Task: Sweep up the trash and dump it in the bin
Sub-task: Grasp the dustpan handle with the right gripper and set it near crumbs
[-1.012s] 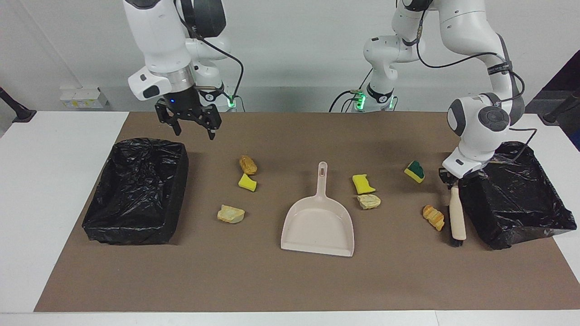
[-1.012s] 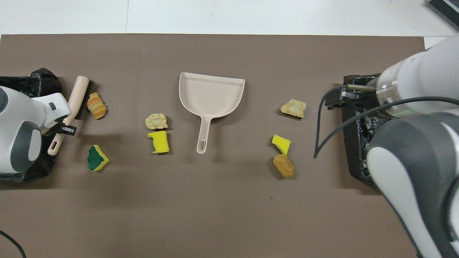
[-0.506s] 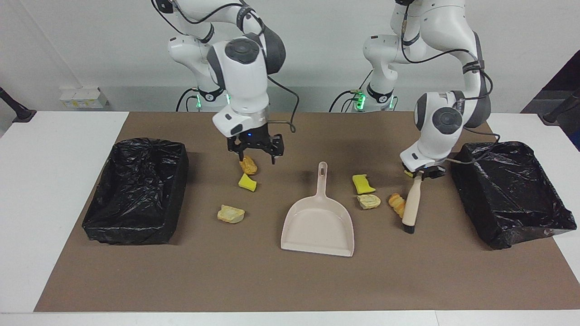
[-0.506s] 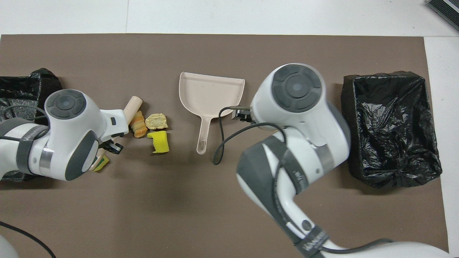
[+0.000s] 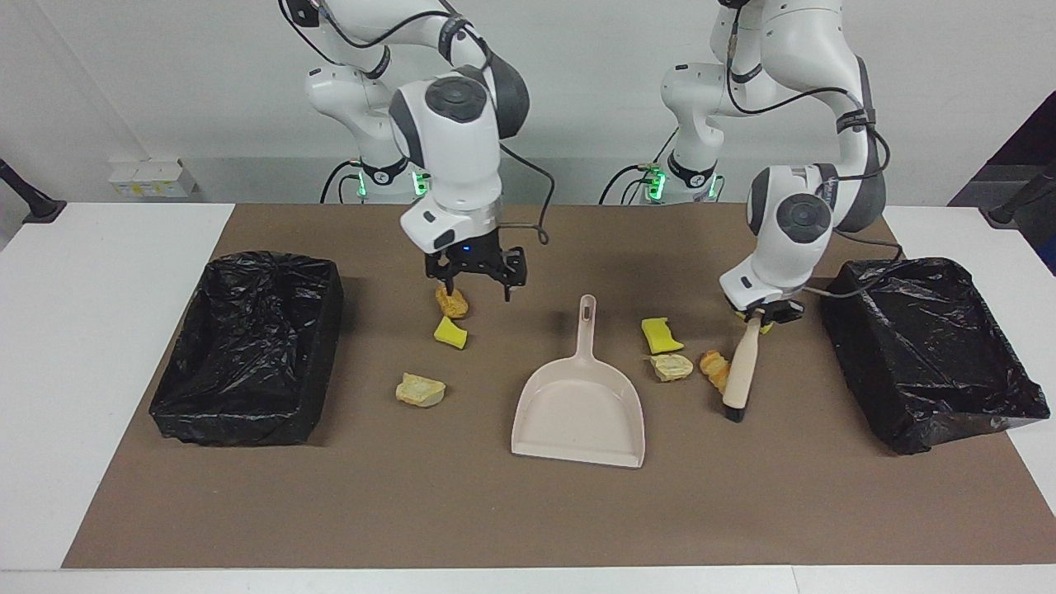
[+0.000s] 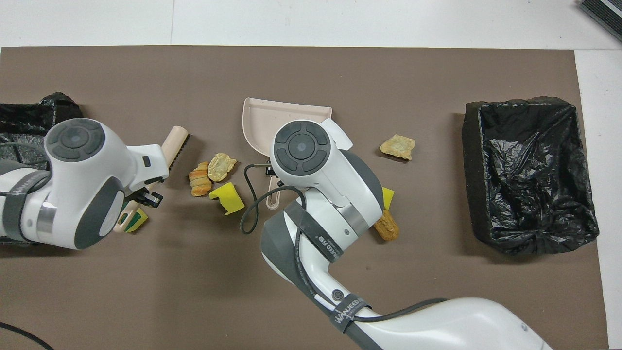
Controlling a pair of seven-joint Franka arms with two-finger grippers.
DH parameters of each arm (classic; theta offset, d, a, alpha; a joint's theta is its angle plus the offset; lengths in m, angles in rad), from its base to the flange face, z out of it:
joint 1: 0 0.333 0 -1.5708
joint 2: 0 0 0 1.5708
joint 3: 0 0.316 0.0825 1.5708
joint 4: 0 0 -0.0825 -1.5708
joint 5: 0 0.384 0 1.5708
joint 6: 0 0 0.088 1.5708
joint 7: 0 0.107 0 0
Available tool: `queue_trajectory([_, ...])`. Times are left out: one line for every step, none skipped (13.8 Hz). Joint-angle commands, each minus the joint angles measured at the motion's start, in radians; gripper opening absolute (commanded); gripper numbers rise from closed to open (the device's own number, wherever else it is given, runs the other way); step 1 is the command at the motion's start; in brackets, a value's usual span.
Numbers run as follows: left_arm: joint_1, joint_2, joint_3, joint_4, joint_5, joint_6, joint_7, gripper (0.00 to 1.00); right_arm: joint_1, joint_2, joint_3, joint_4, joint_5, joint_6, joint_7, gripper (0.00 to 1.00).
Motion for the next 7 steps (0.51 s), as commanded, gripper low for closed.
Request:
queue_trajectory([0.065, -0.042, -0.003, 0.009, -0.016, -0.037, -0.074, 0.00, 0.019, 0.070, -0.002, 0.063, -0.026, 0.051, 0.025, 1.00])
queue_trajectory([0.102, -0.045, -0.003, 0.009, -0.016, -0.067, -0.076, 0.00, 0.021, 0.077, -0.002, 0.069, -0.031, 0.051, 0.024, 1.00])
queue_trajectory([0.126, -0.050, -0.003, 0.007, -0.016, -0.089, -0.092, 0.00, 0.022, 0.080, 0.001, 0.068, -0.039, 0.053, 0.024, 1.00])
queue_trajectory([0.155, -0.059, -0.003, -0.003, -0.016, -0.099, -0.129, 0.00, 0.024, 0.084, 0.001, 0.064, -0.040, 0.056, 0.024, 1.00])
queue_trajectory([0.168, -0.065, -0.003, -0.015, -0.016, -0.100, -0.185, 0.00, 0.042, 0.092, 0.000, 0.064, -0.042, 0.057, 0.025, 1.00])
queue_trajectory([0.168, -0.082, -0.003, -0.040, -0.014, -0.100, -0.247, 0.00, 0.057, 0.106, -0.002, 0.064, -0.051, 0.060, 0.027, 1.00])
queue_trajectory([0.176, -0.109, -0.003, -0.084, -0.016, -0.095, -0.302, 0.00, 0.064, 0.109, 0.000, 0.058, -0.062, 0.077, 0.028, 1.00])
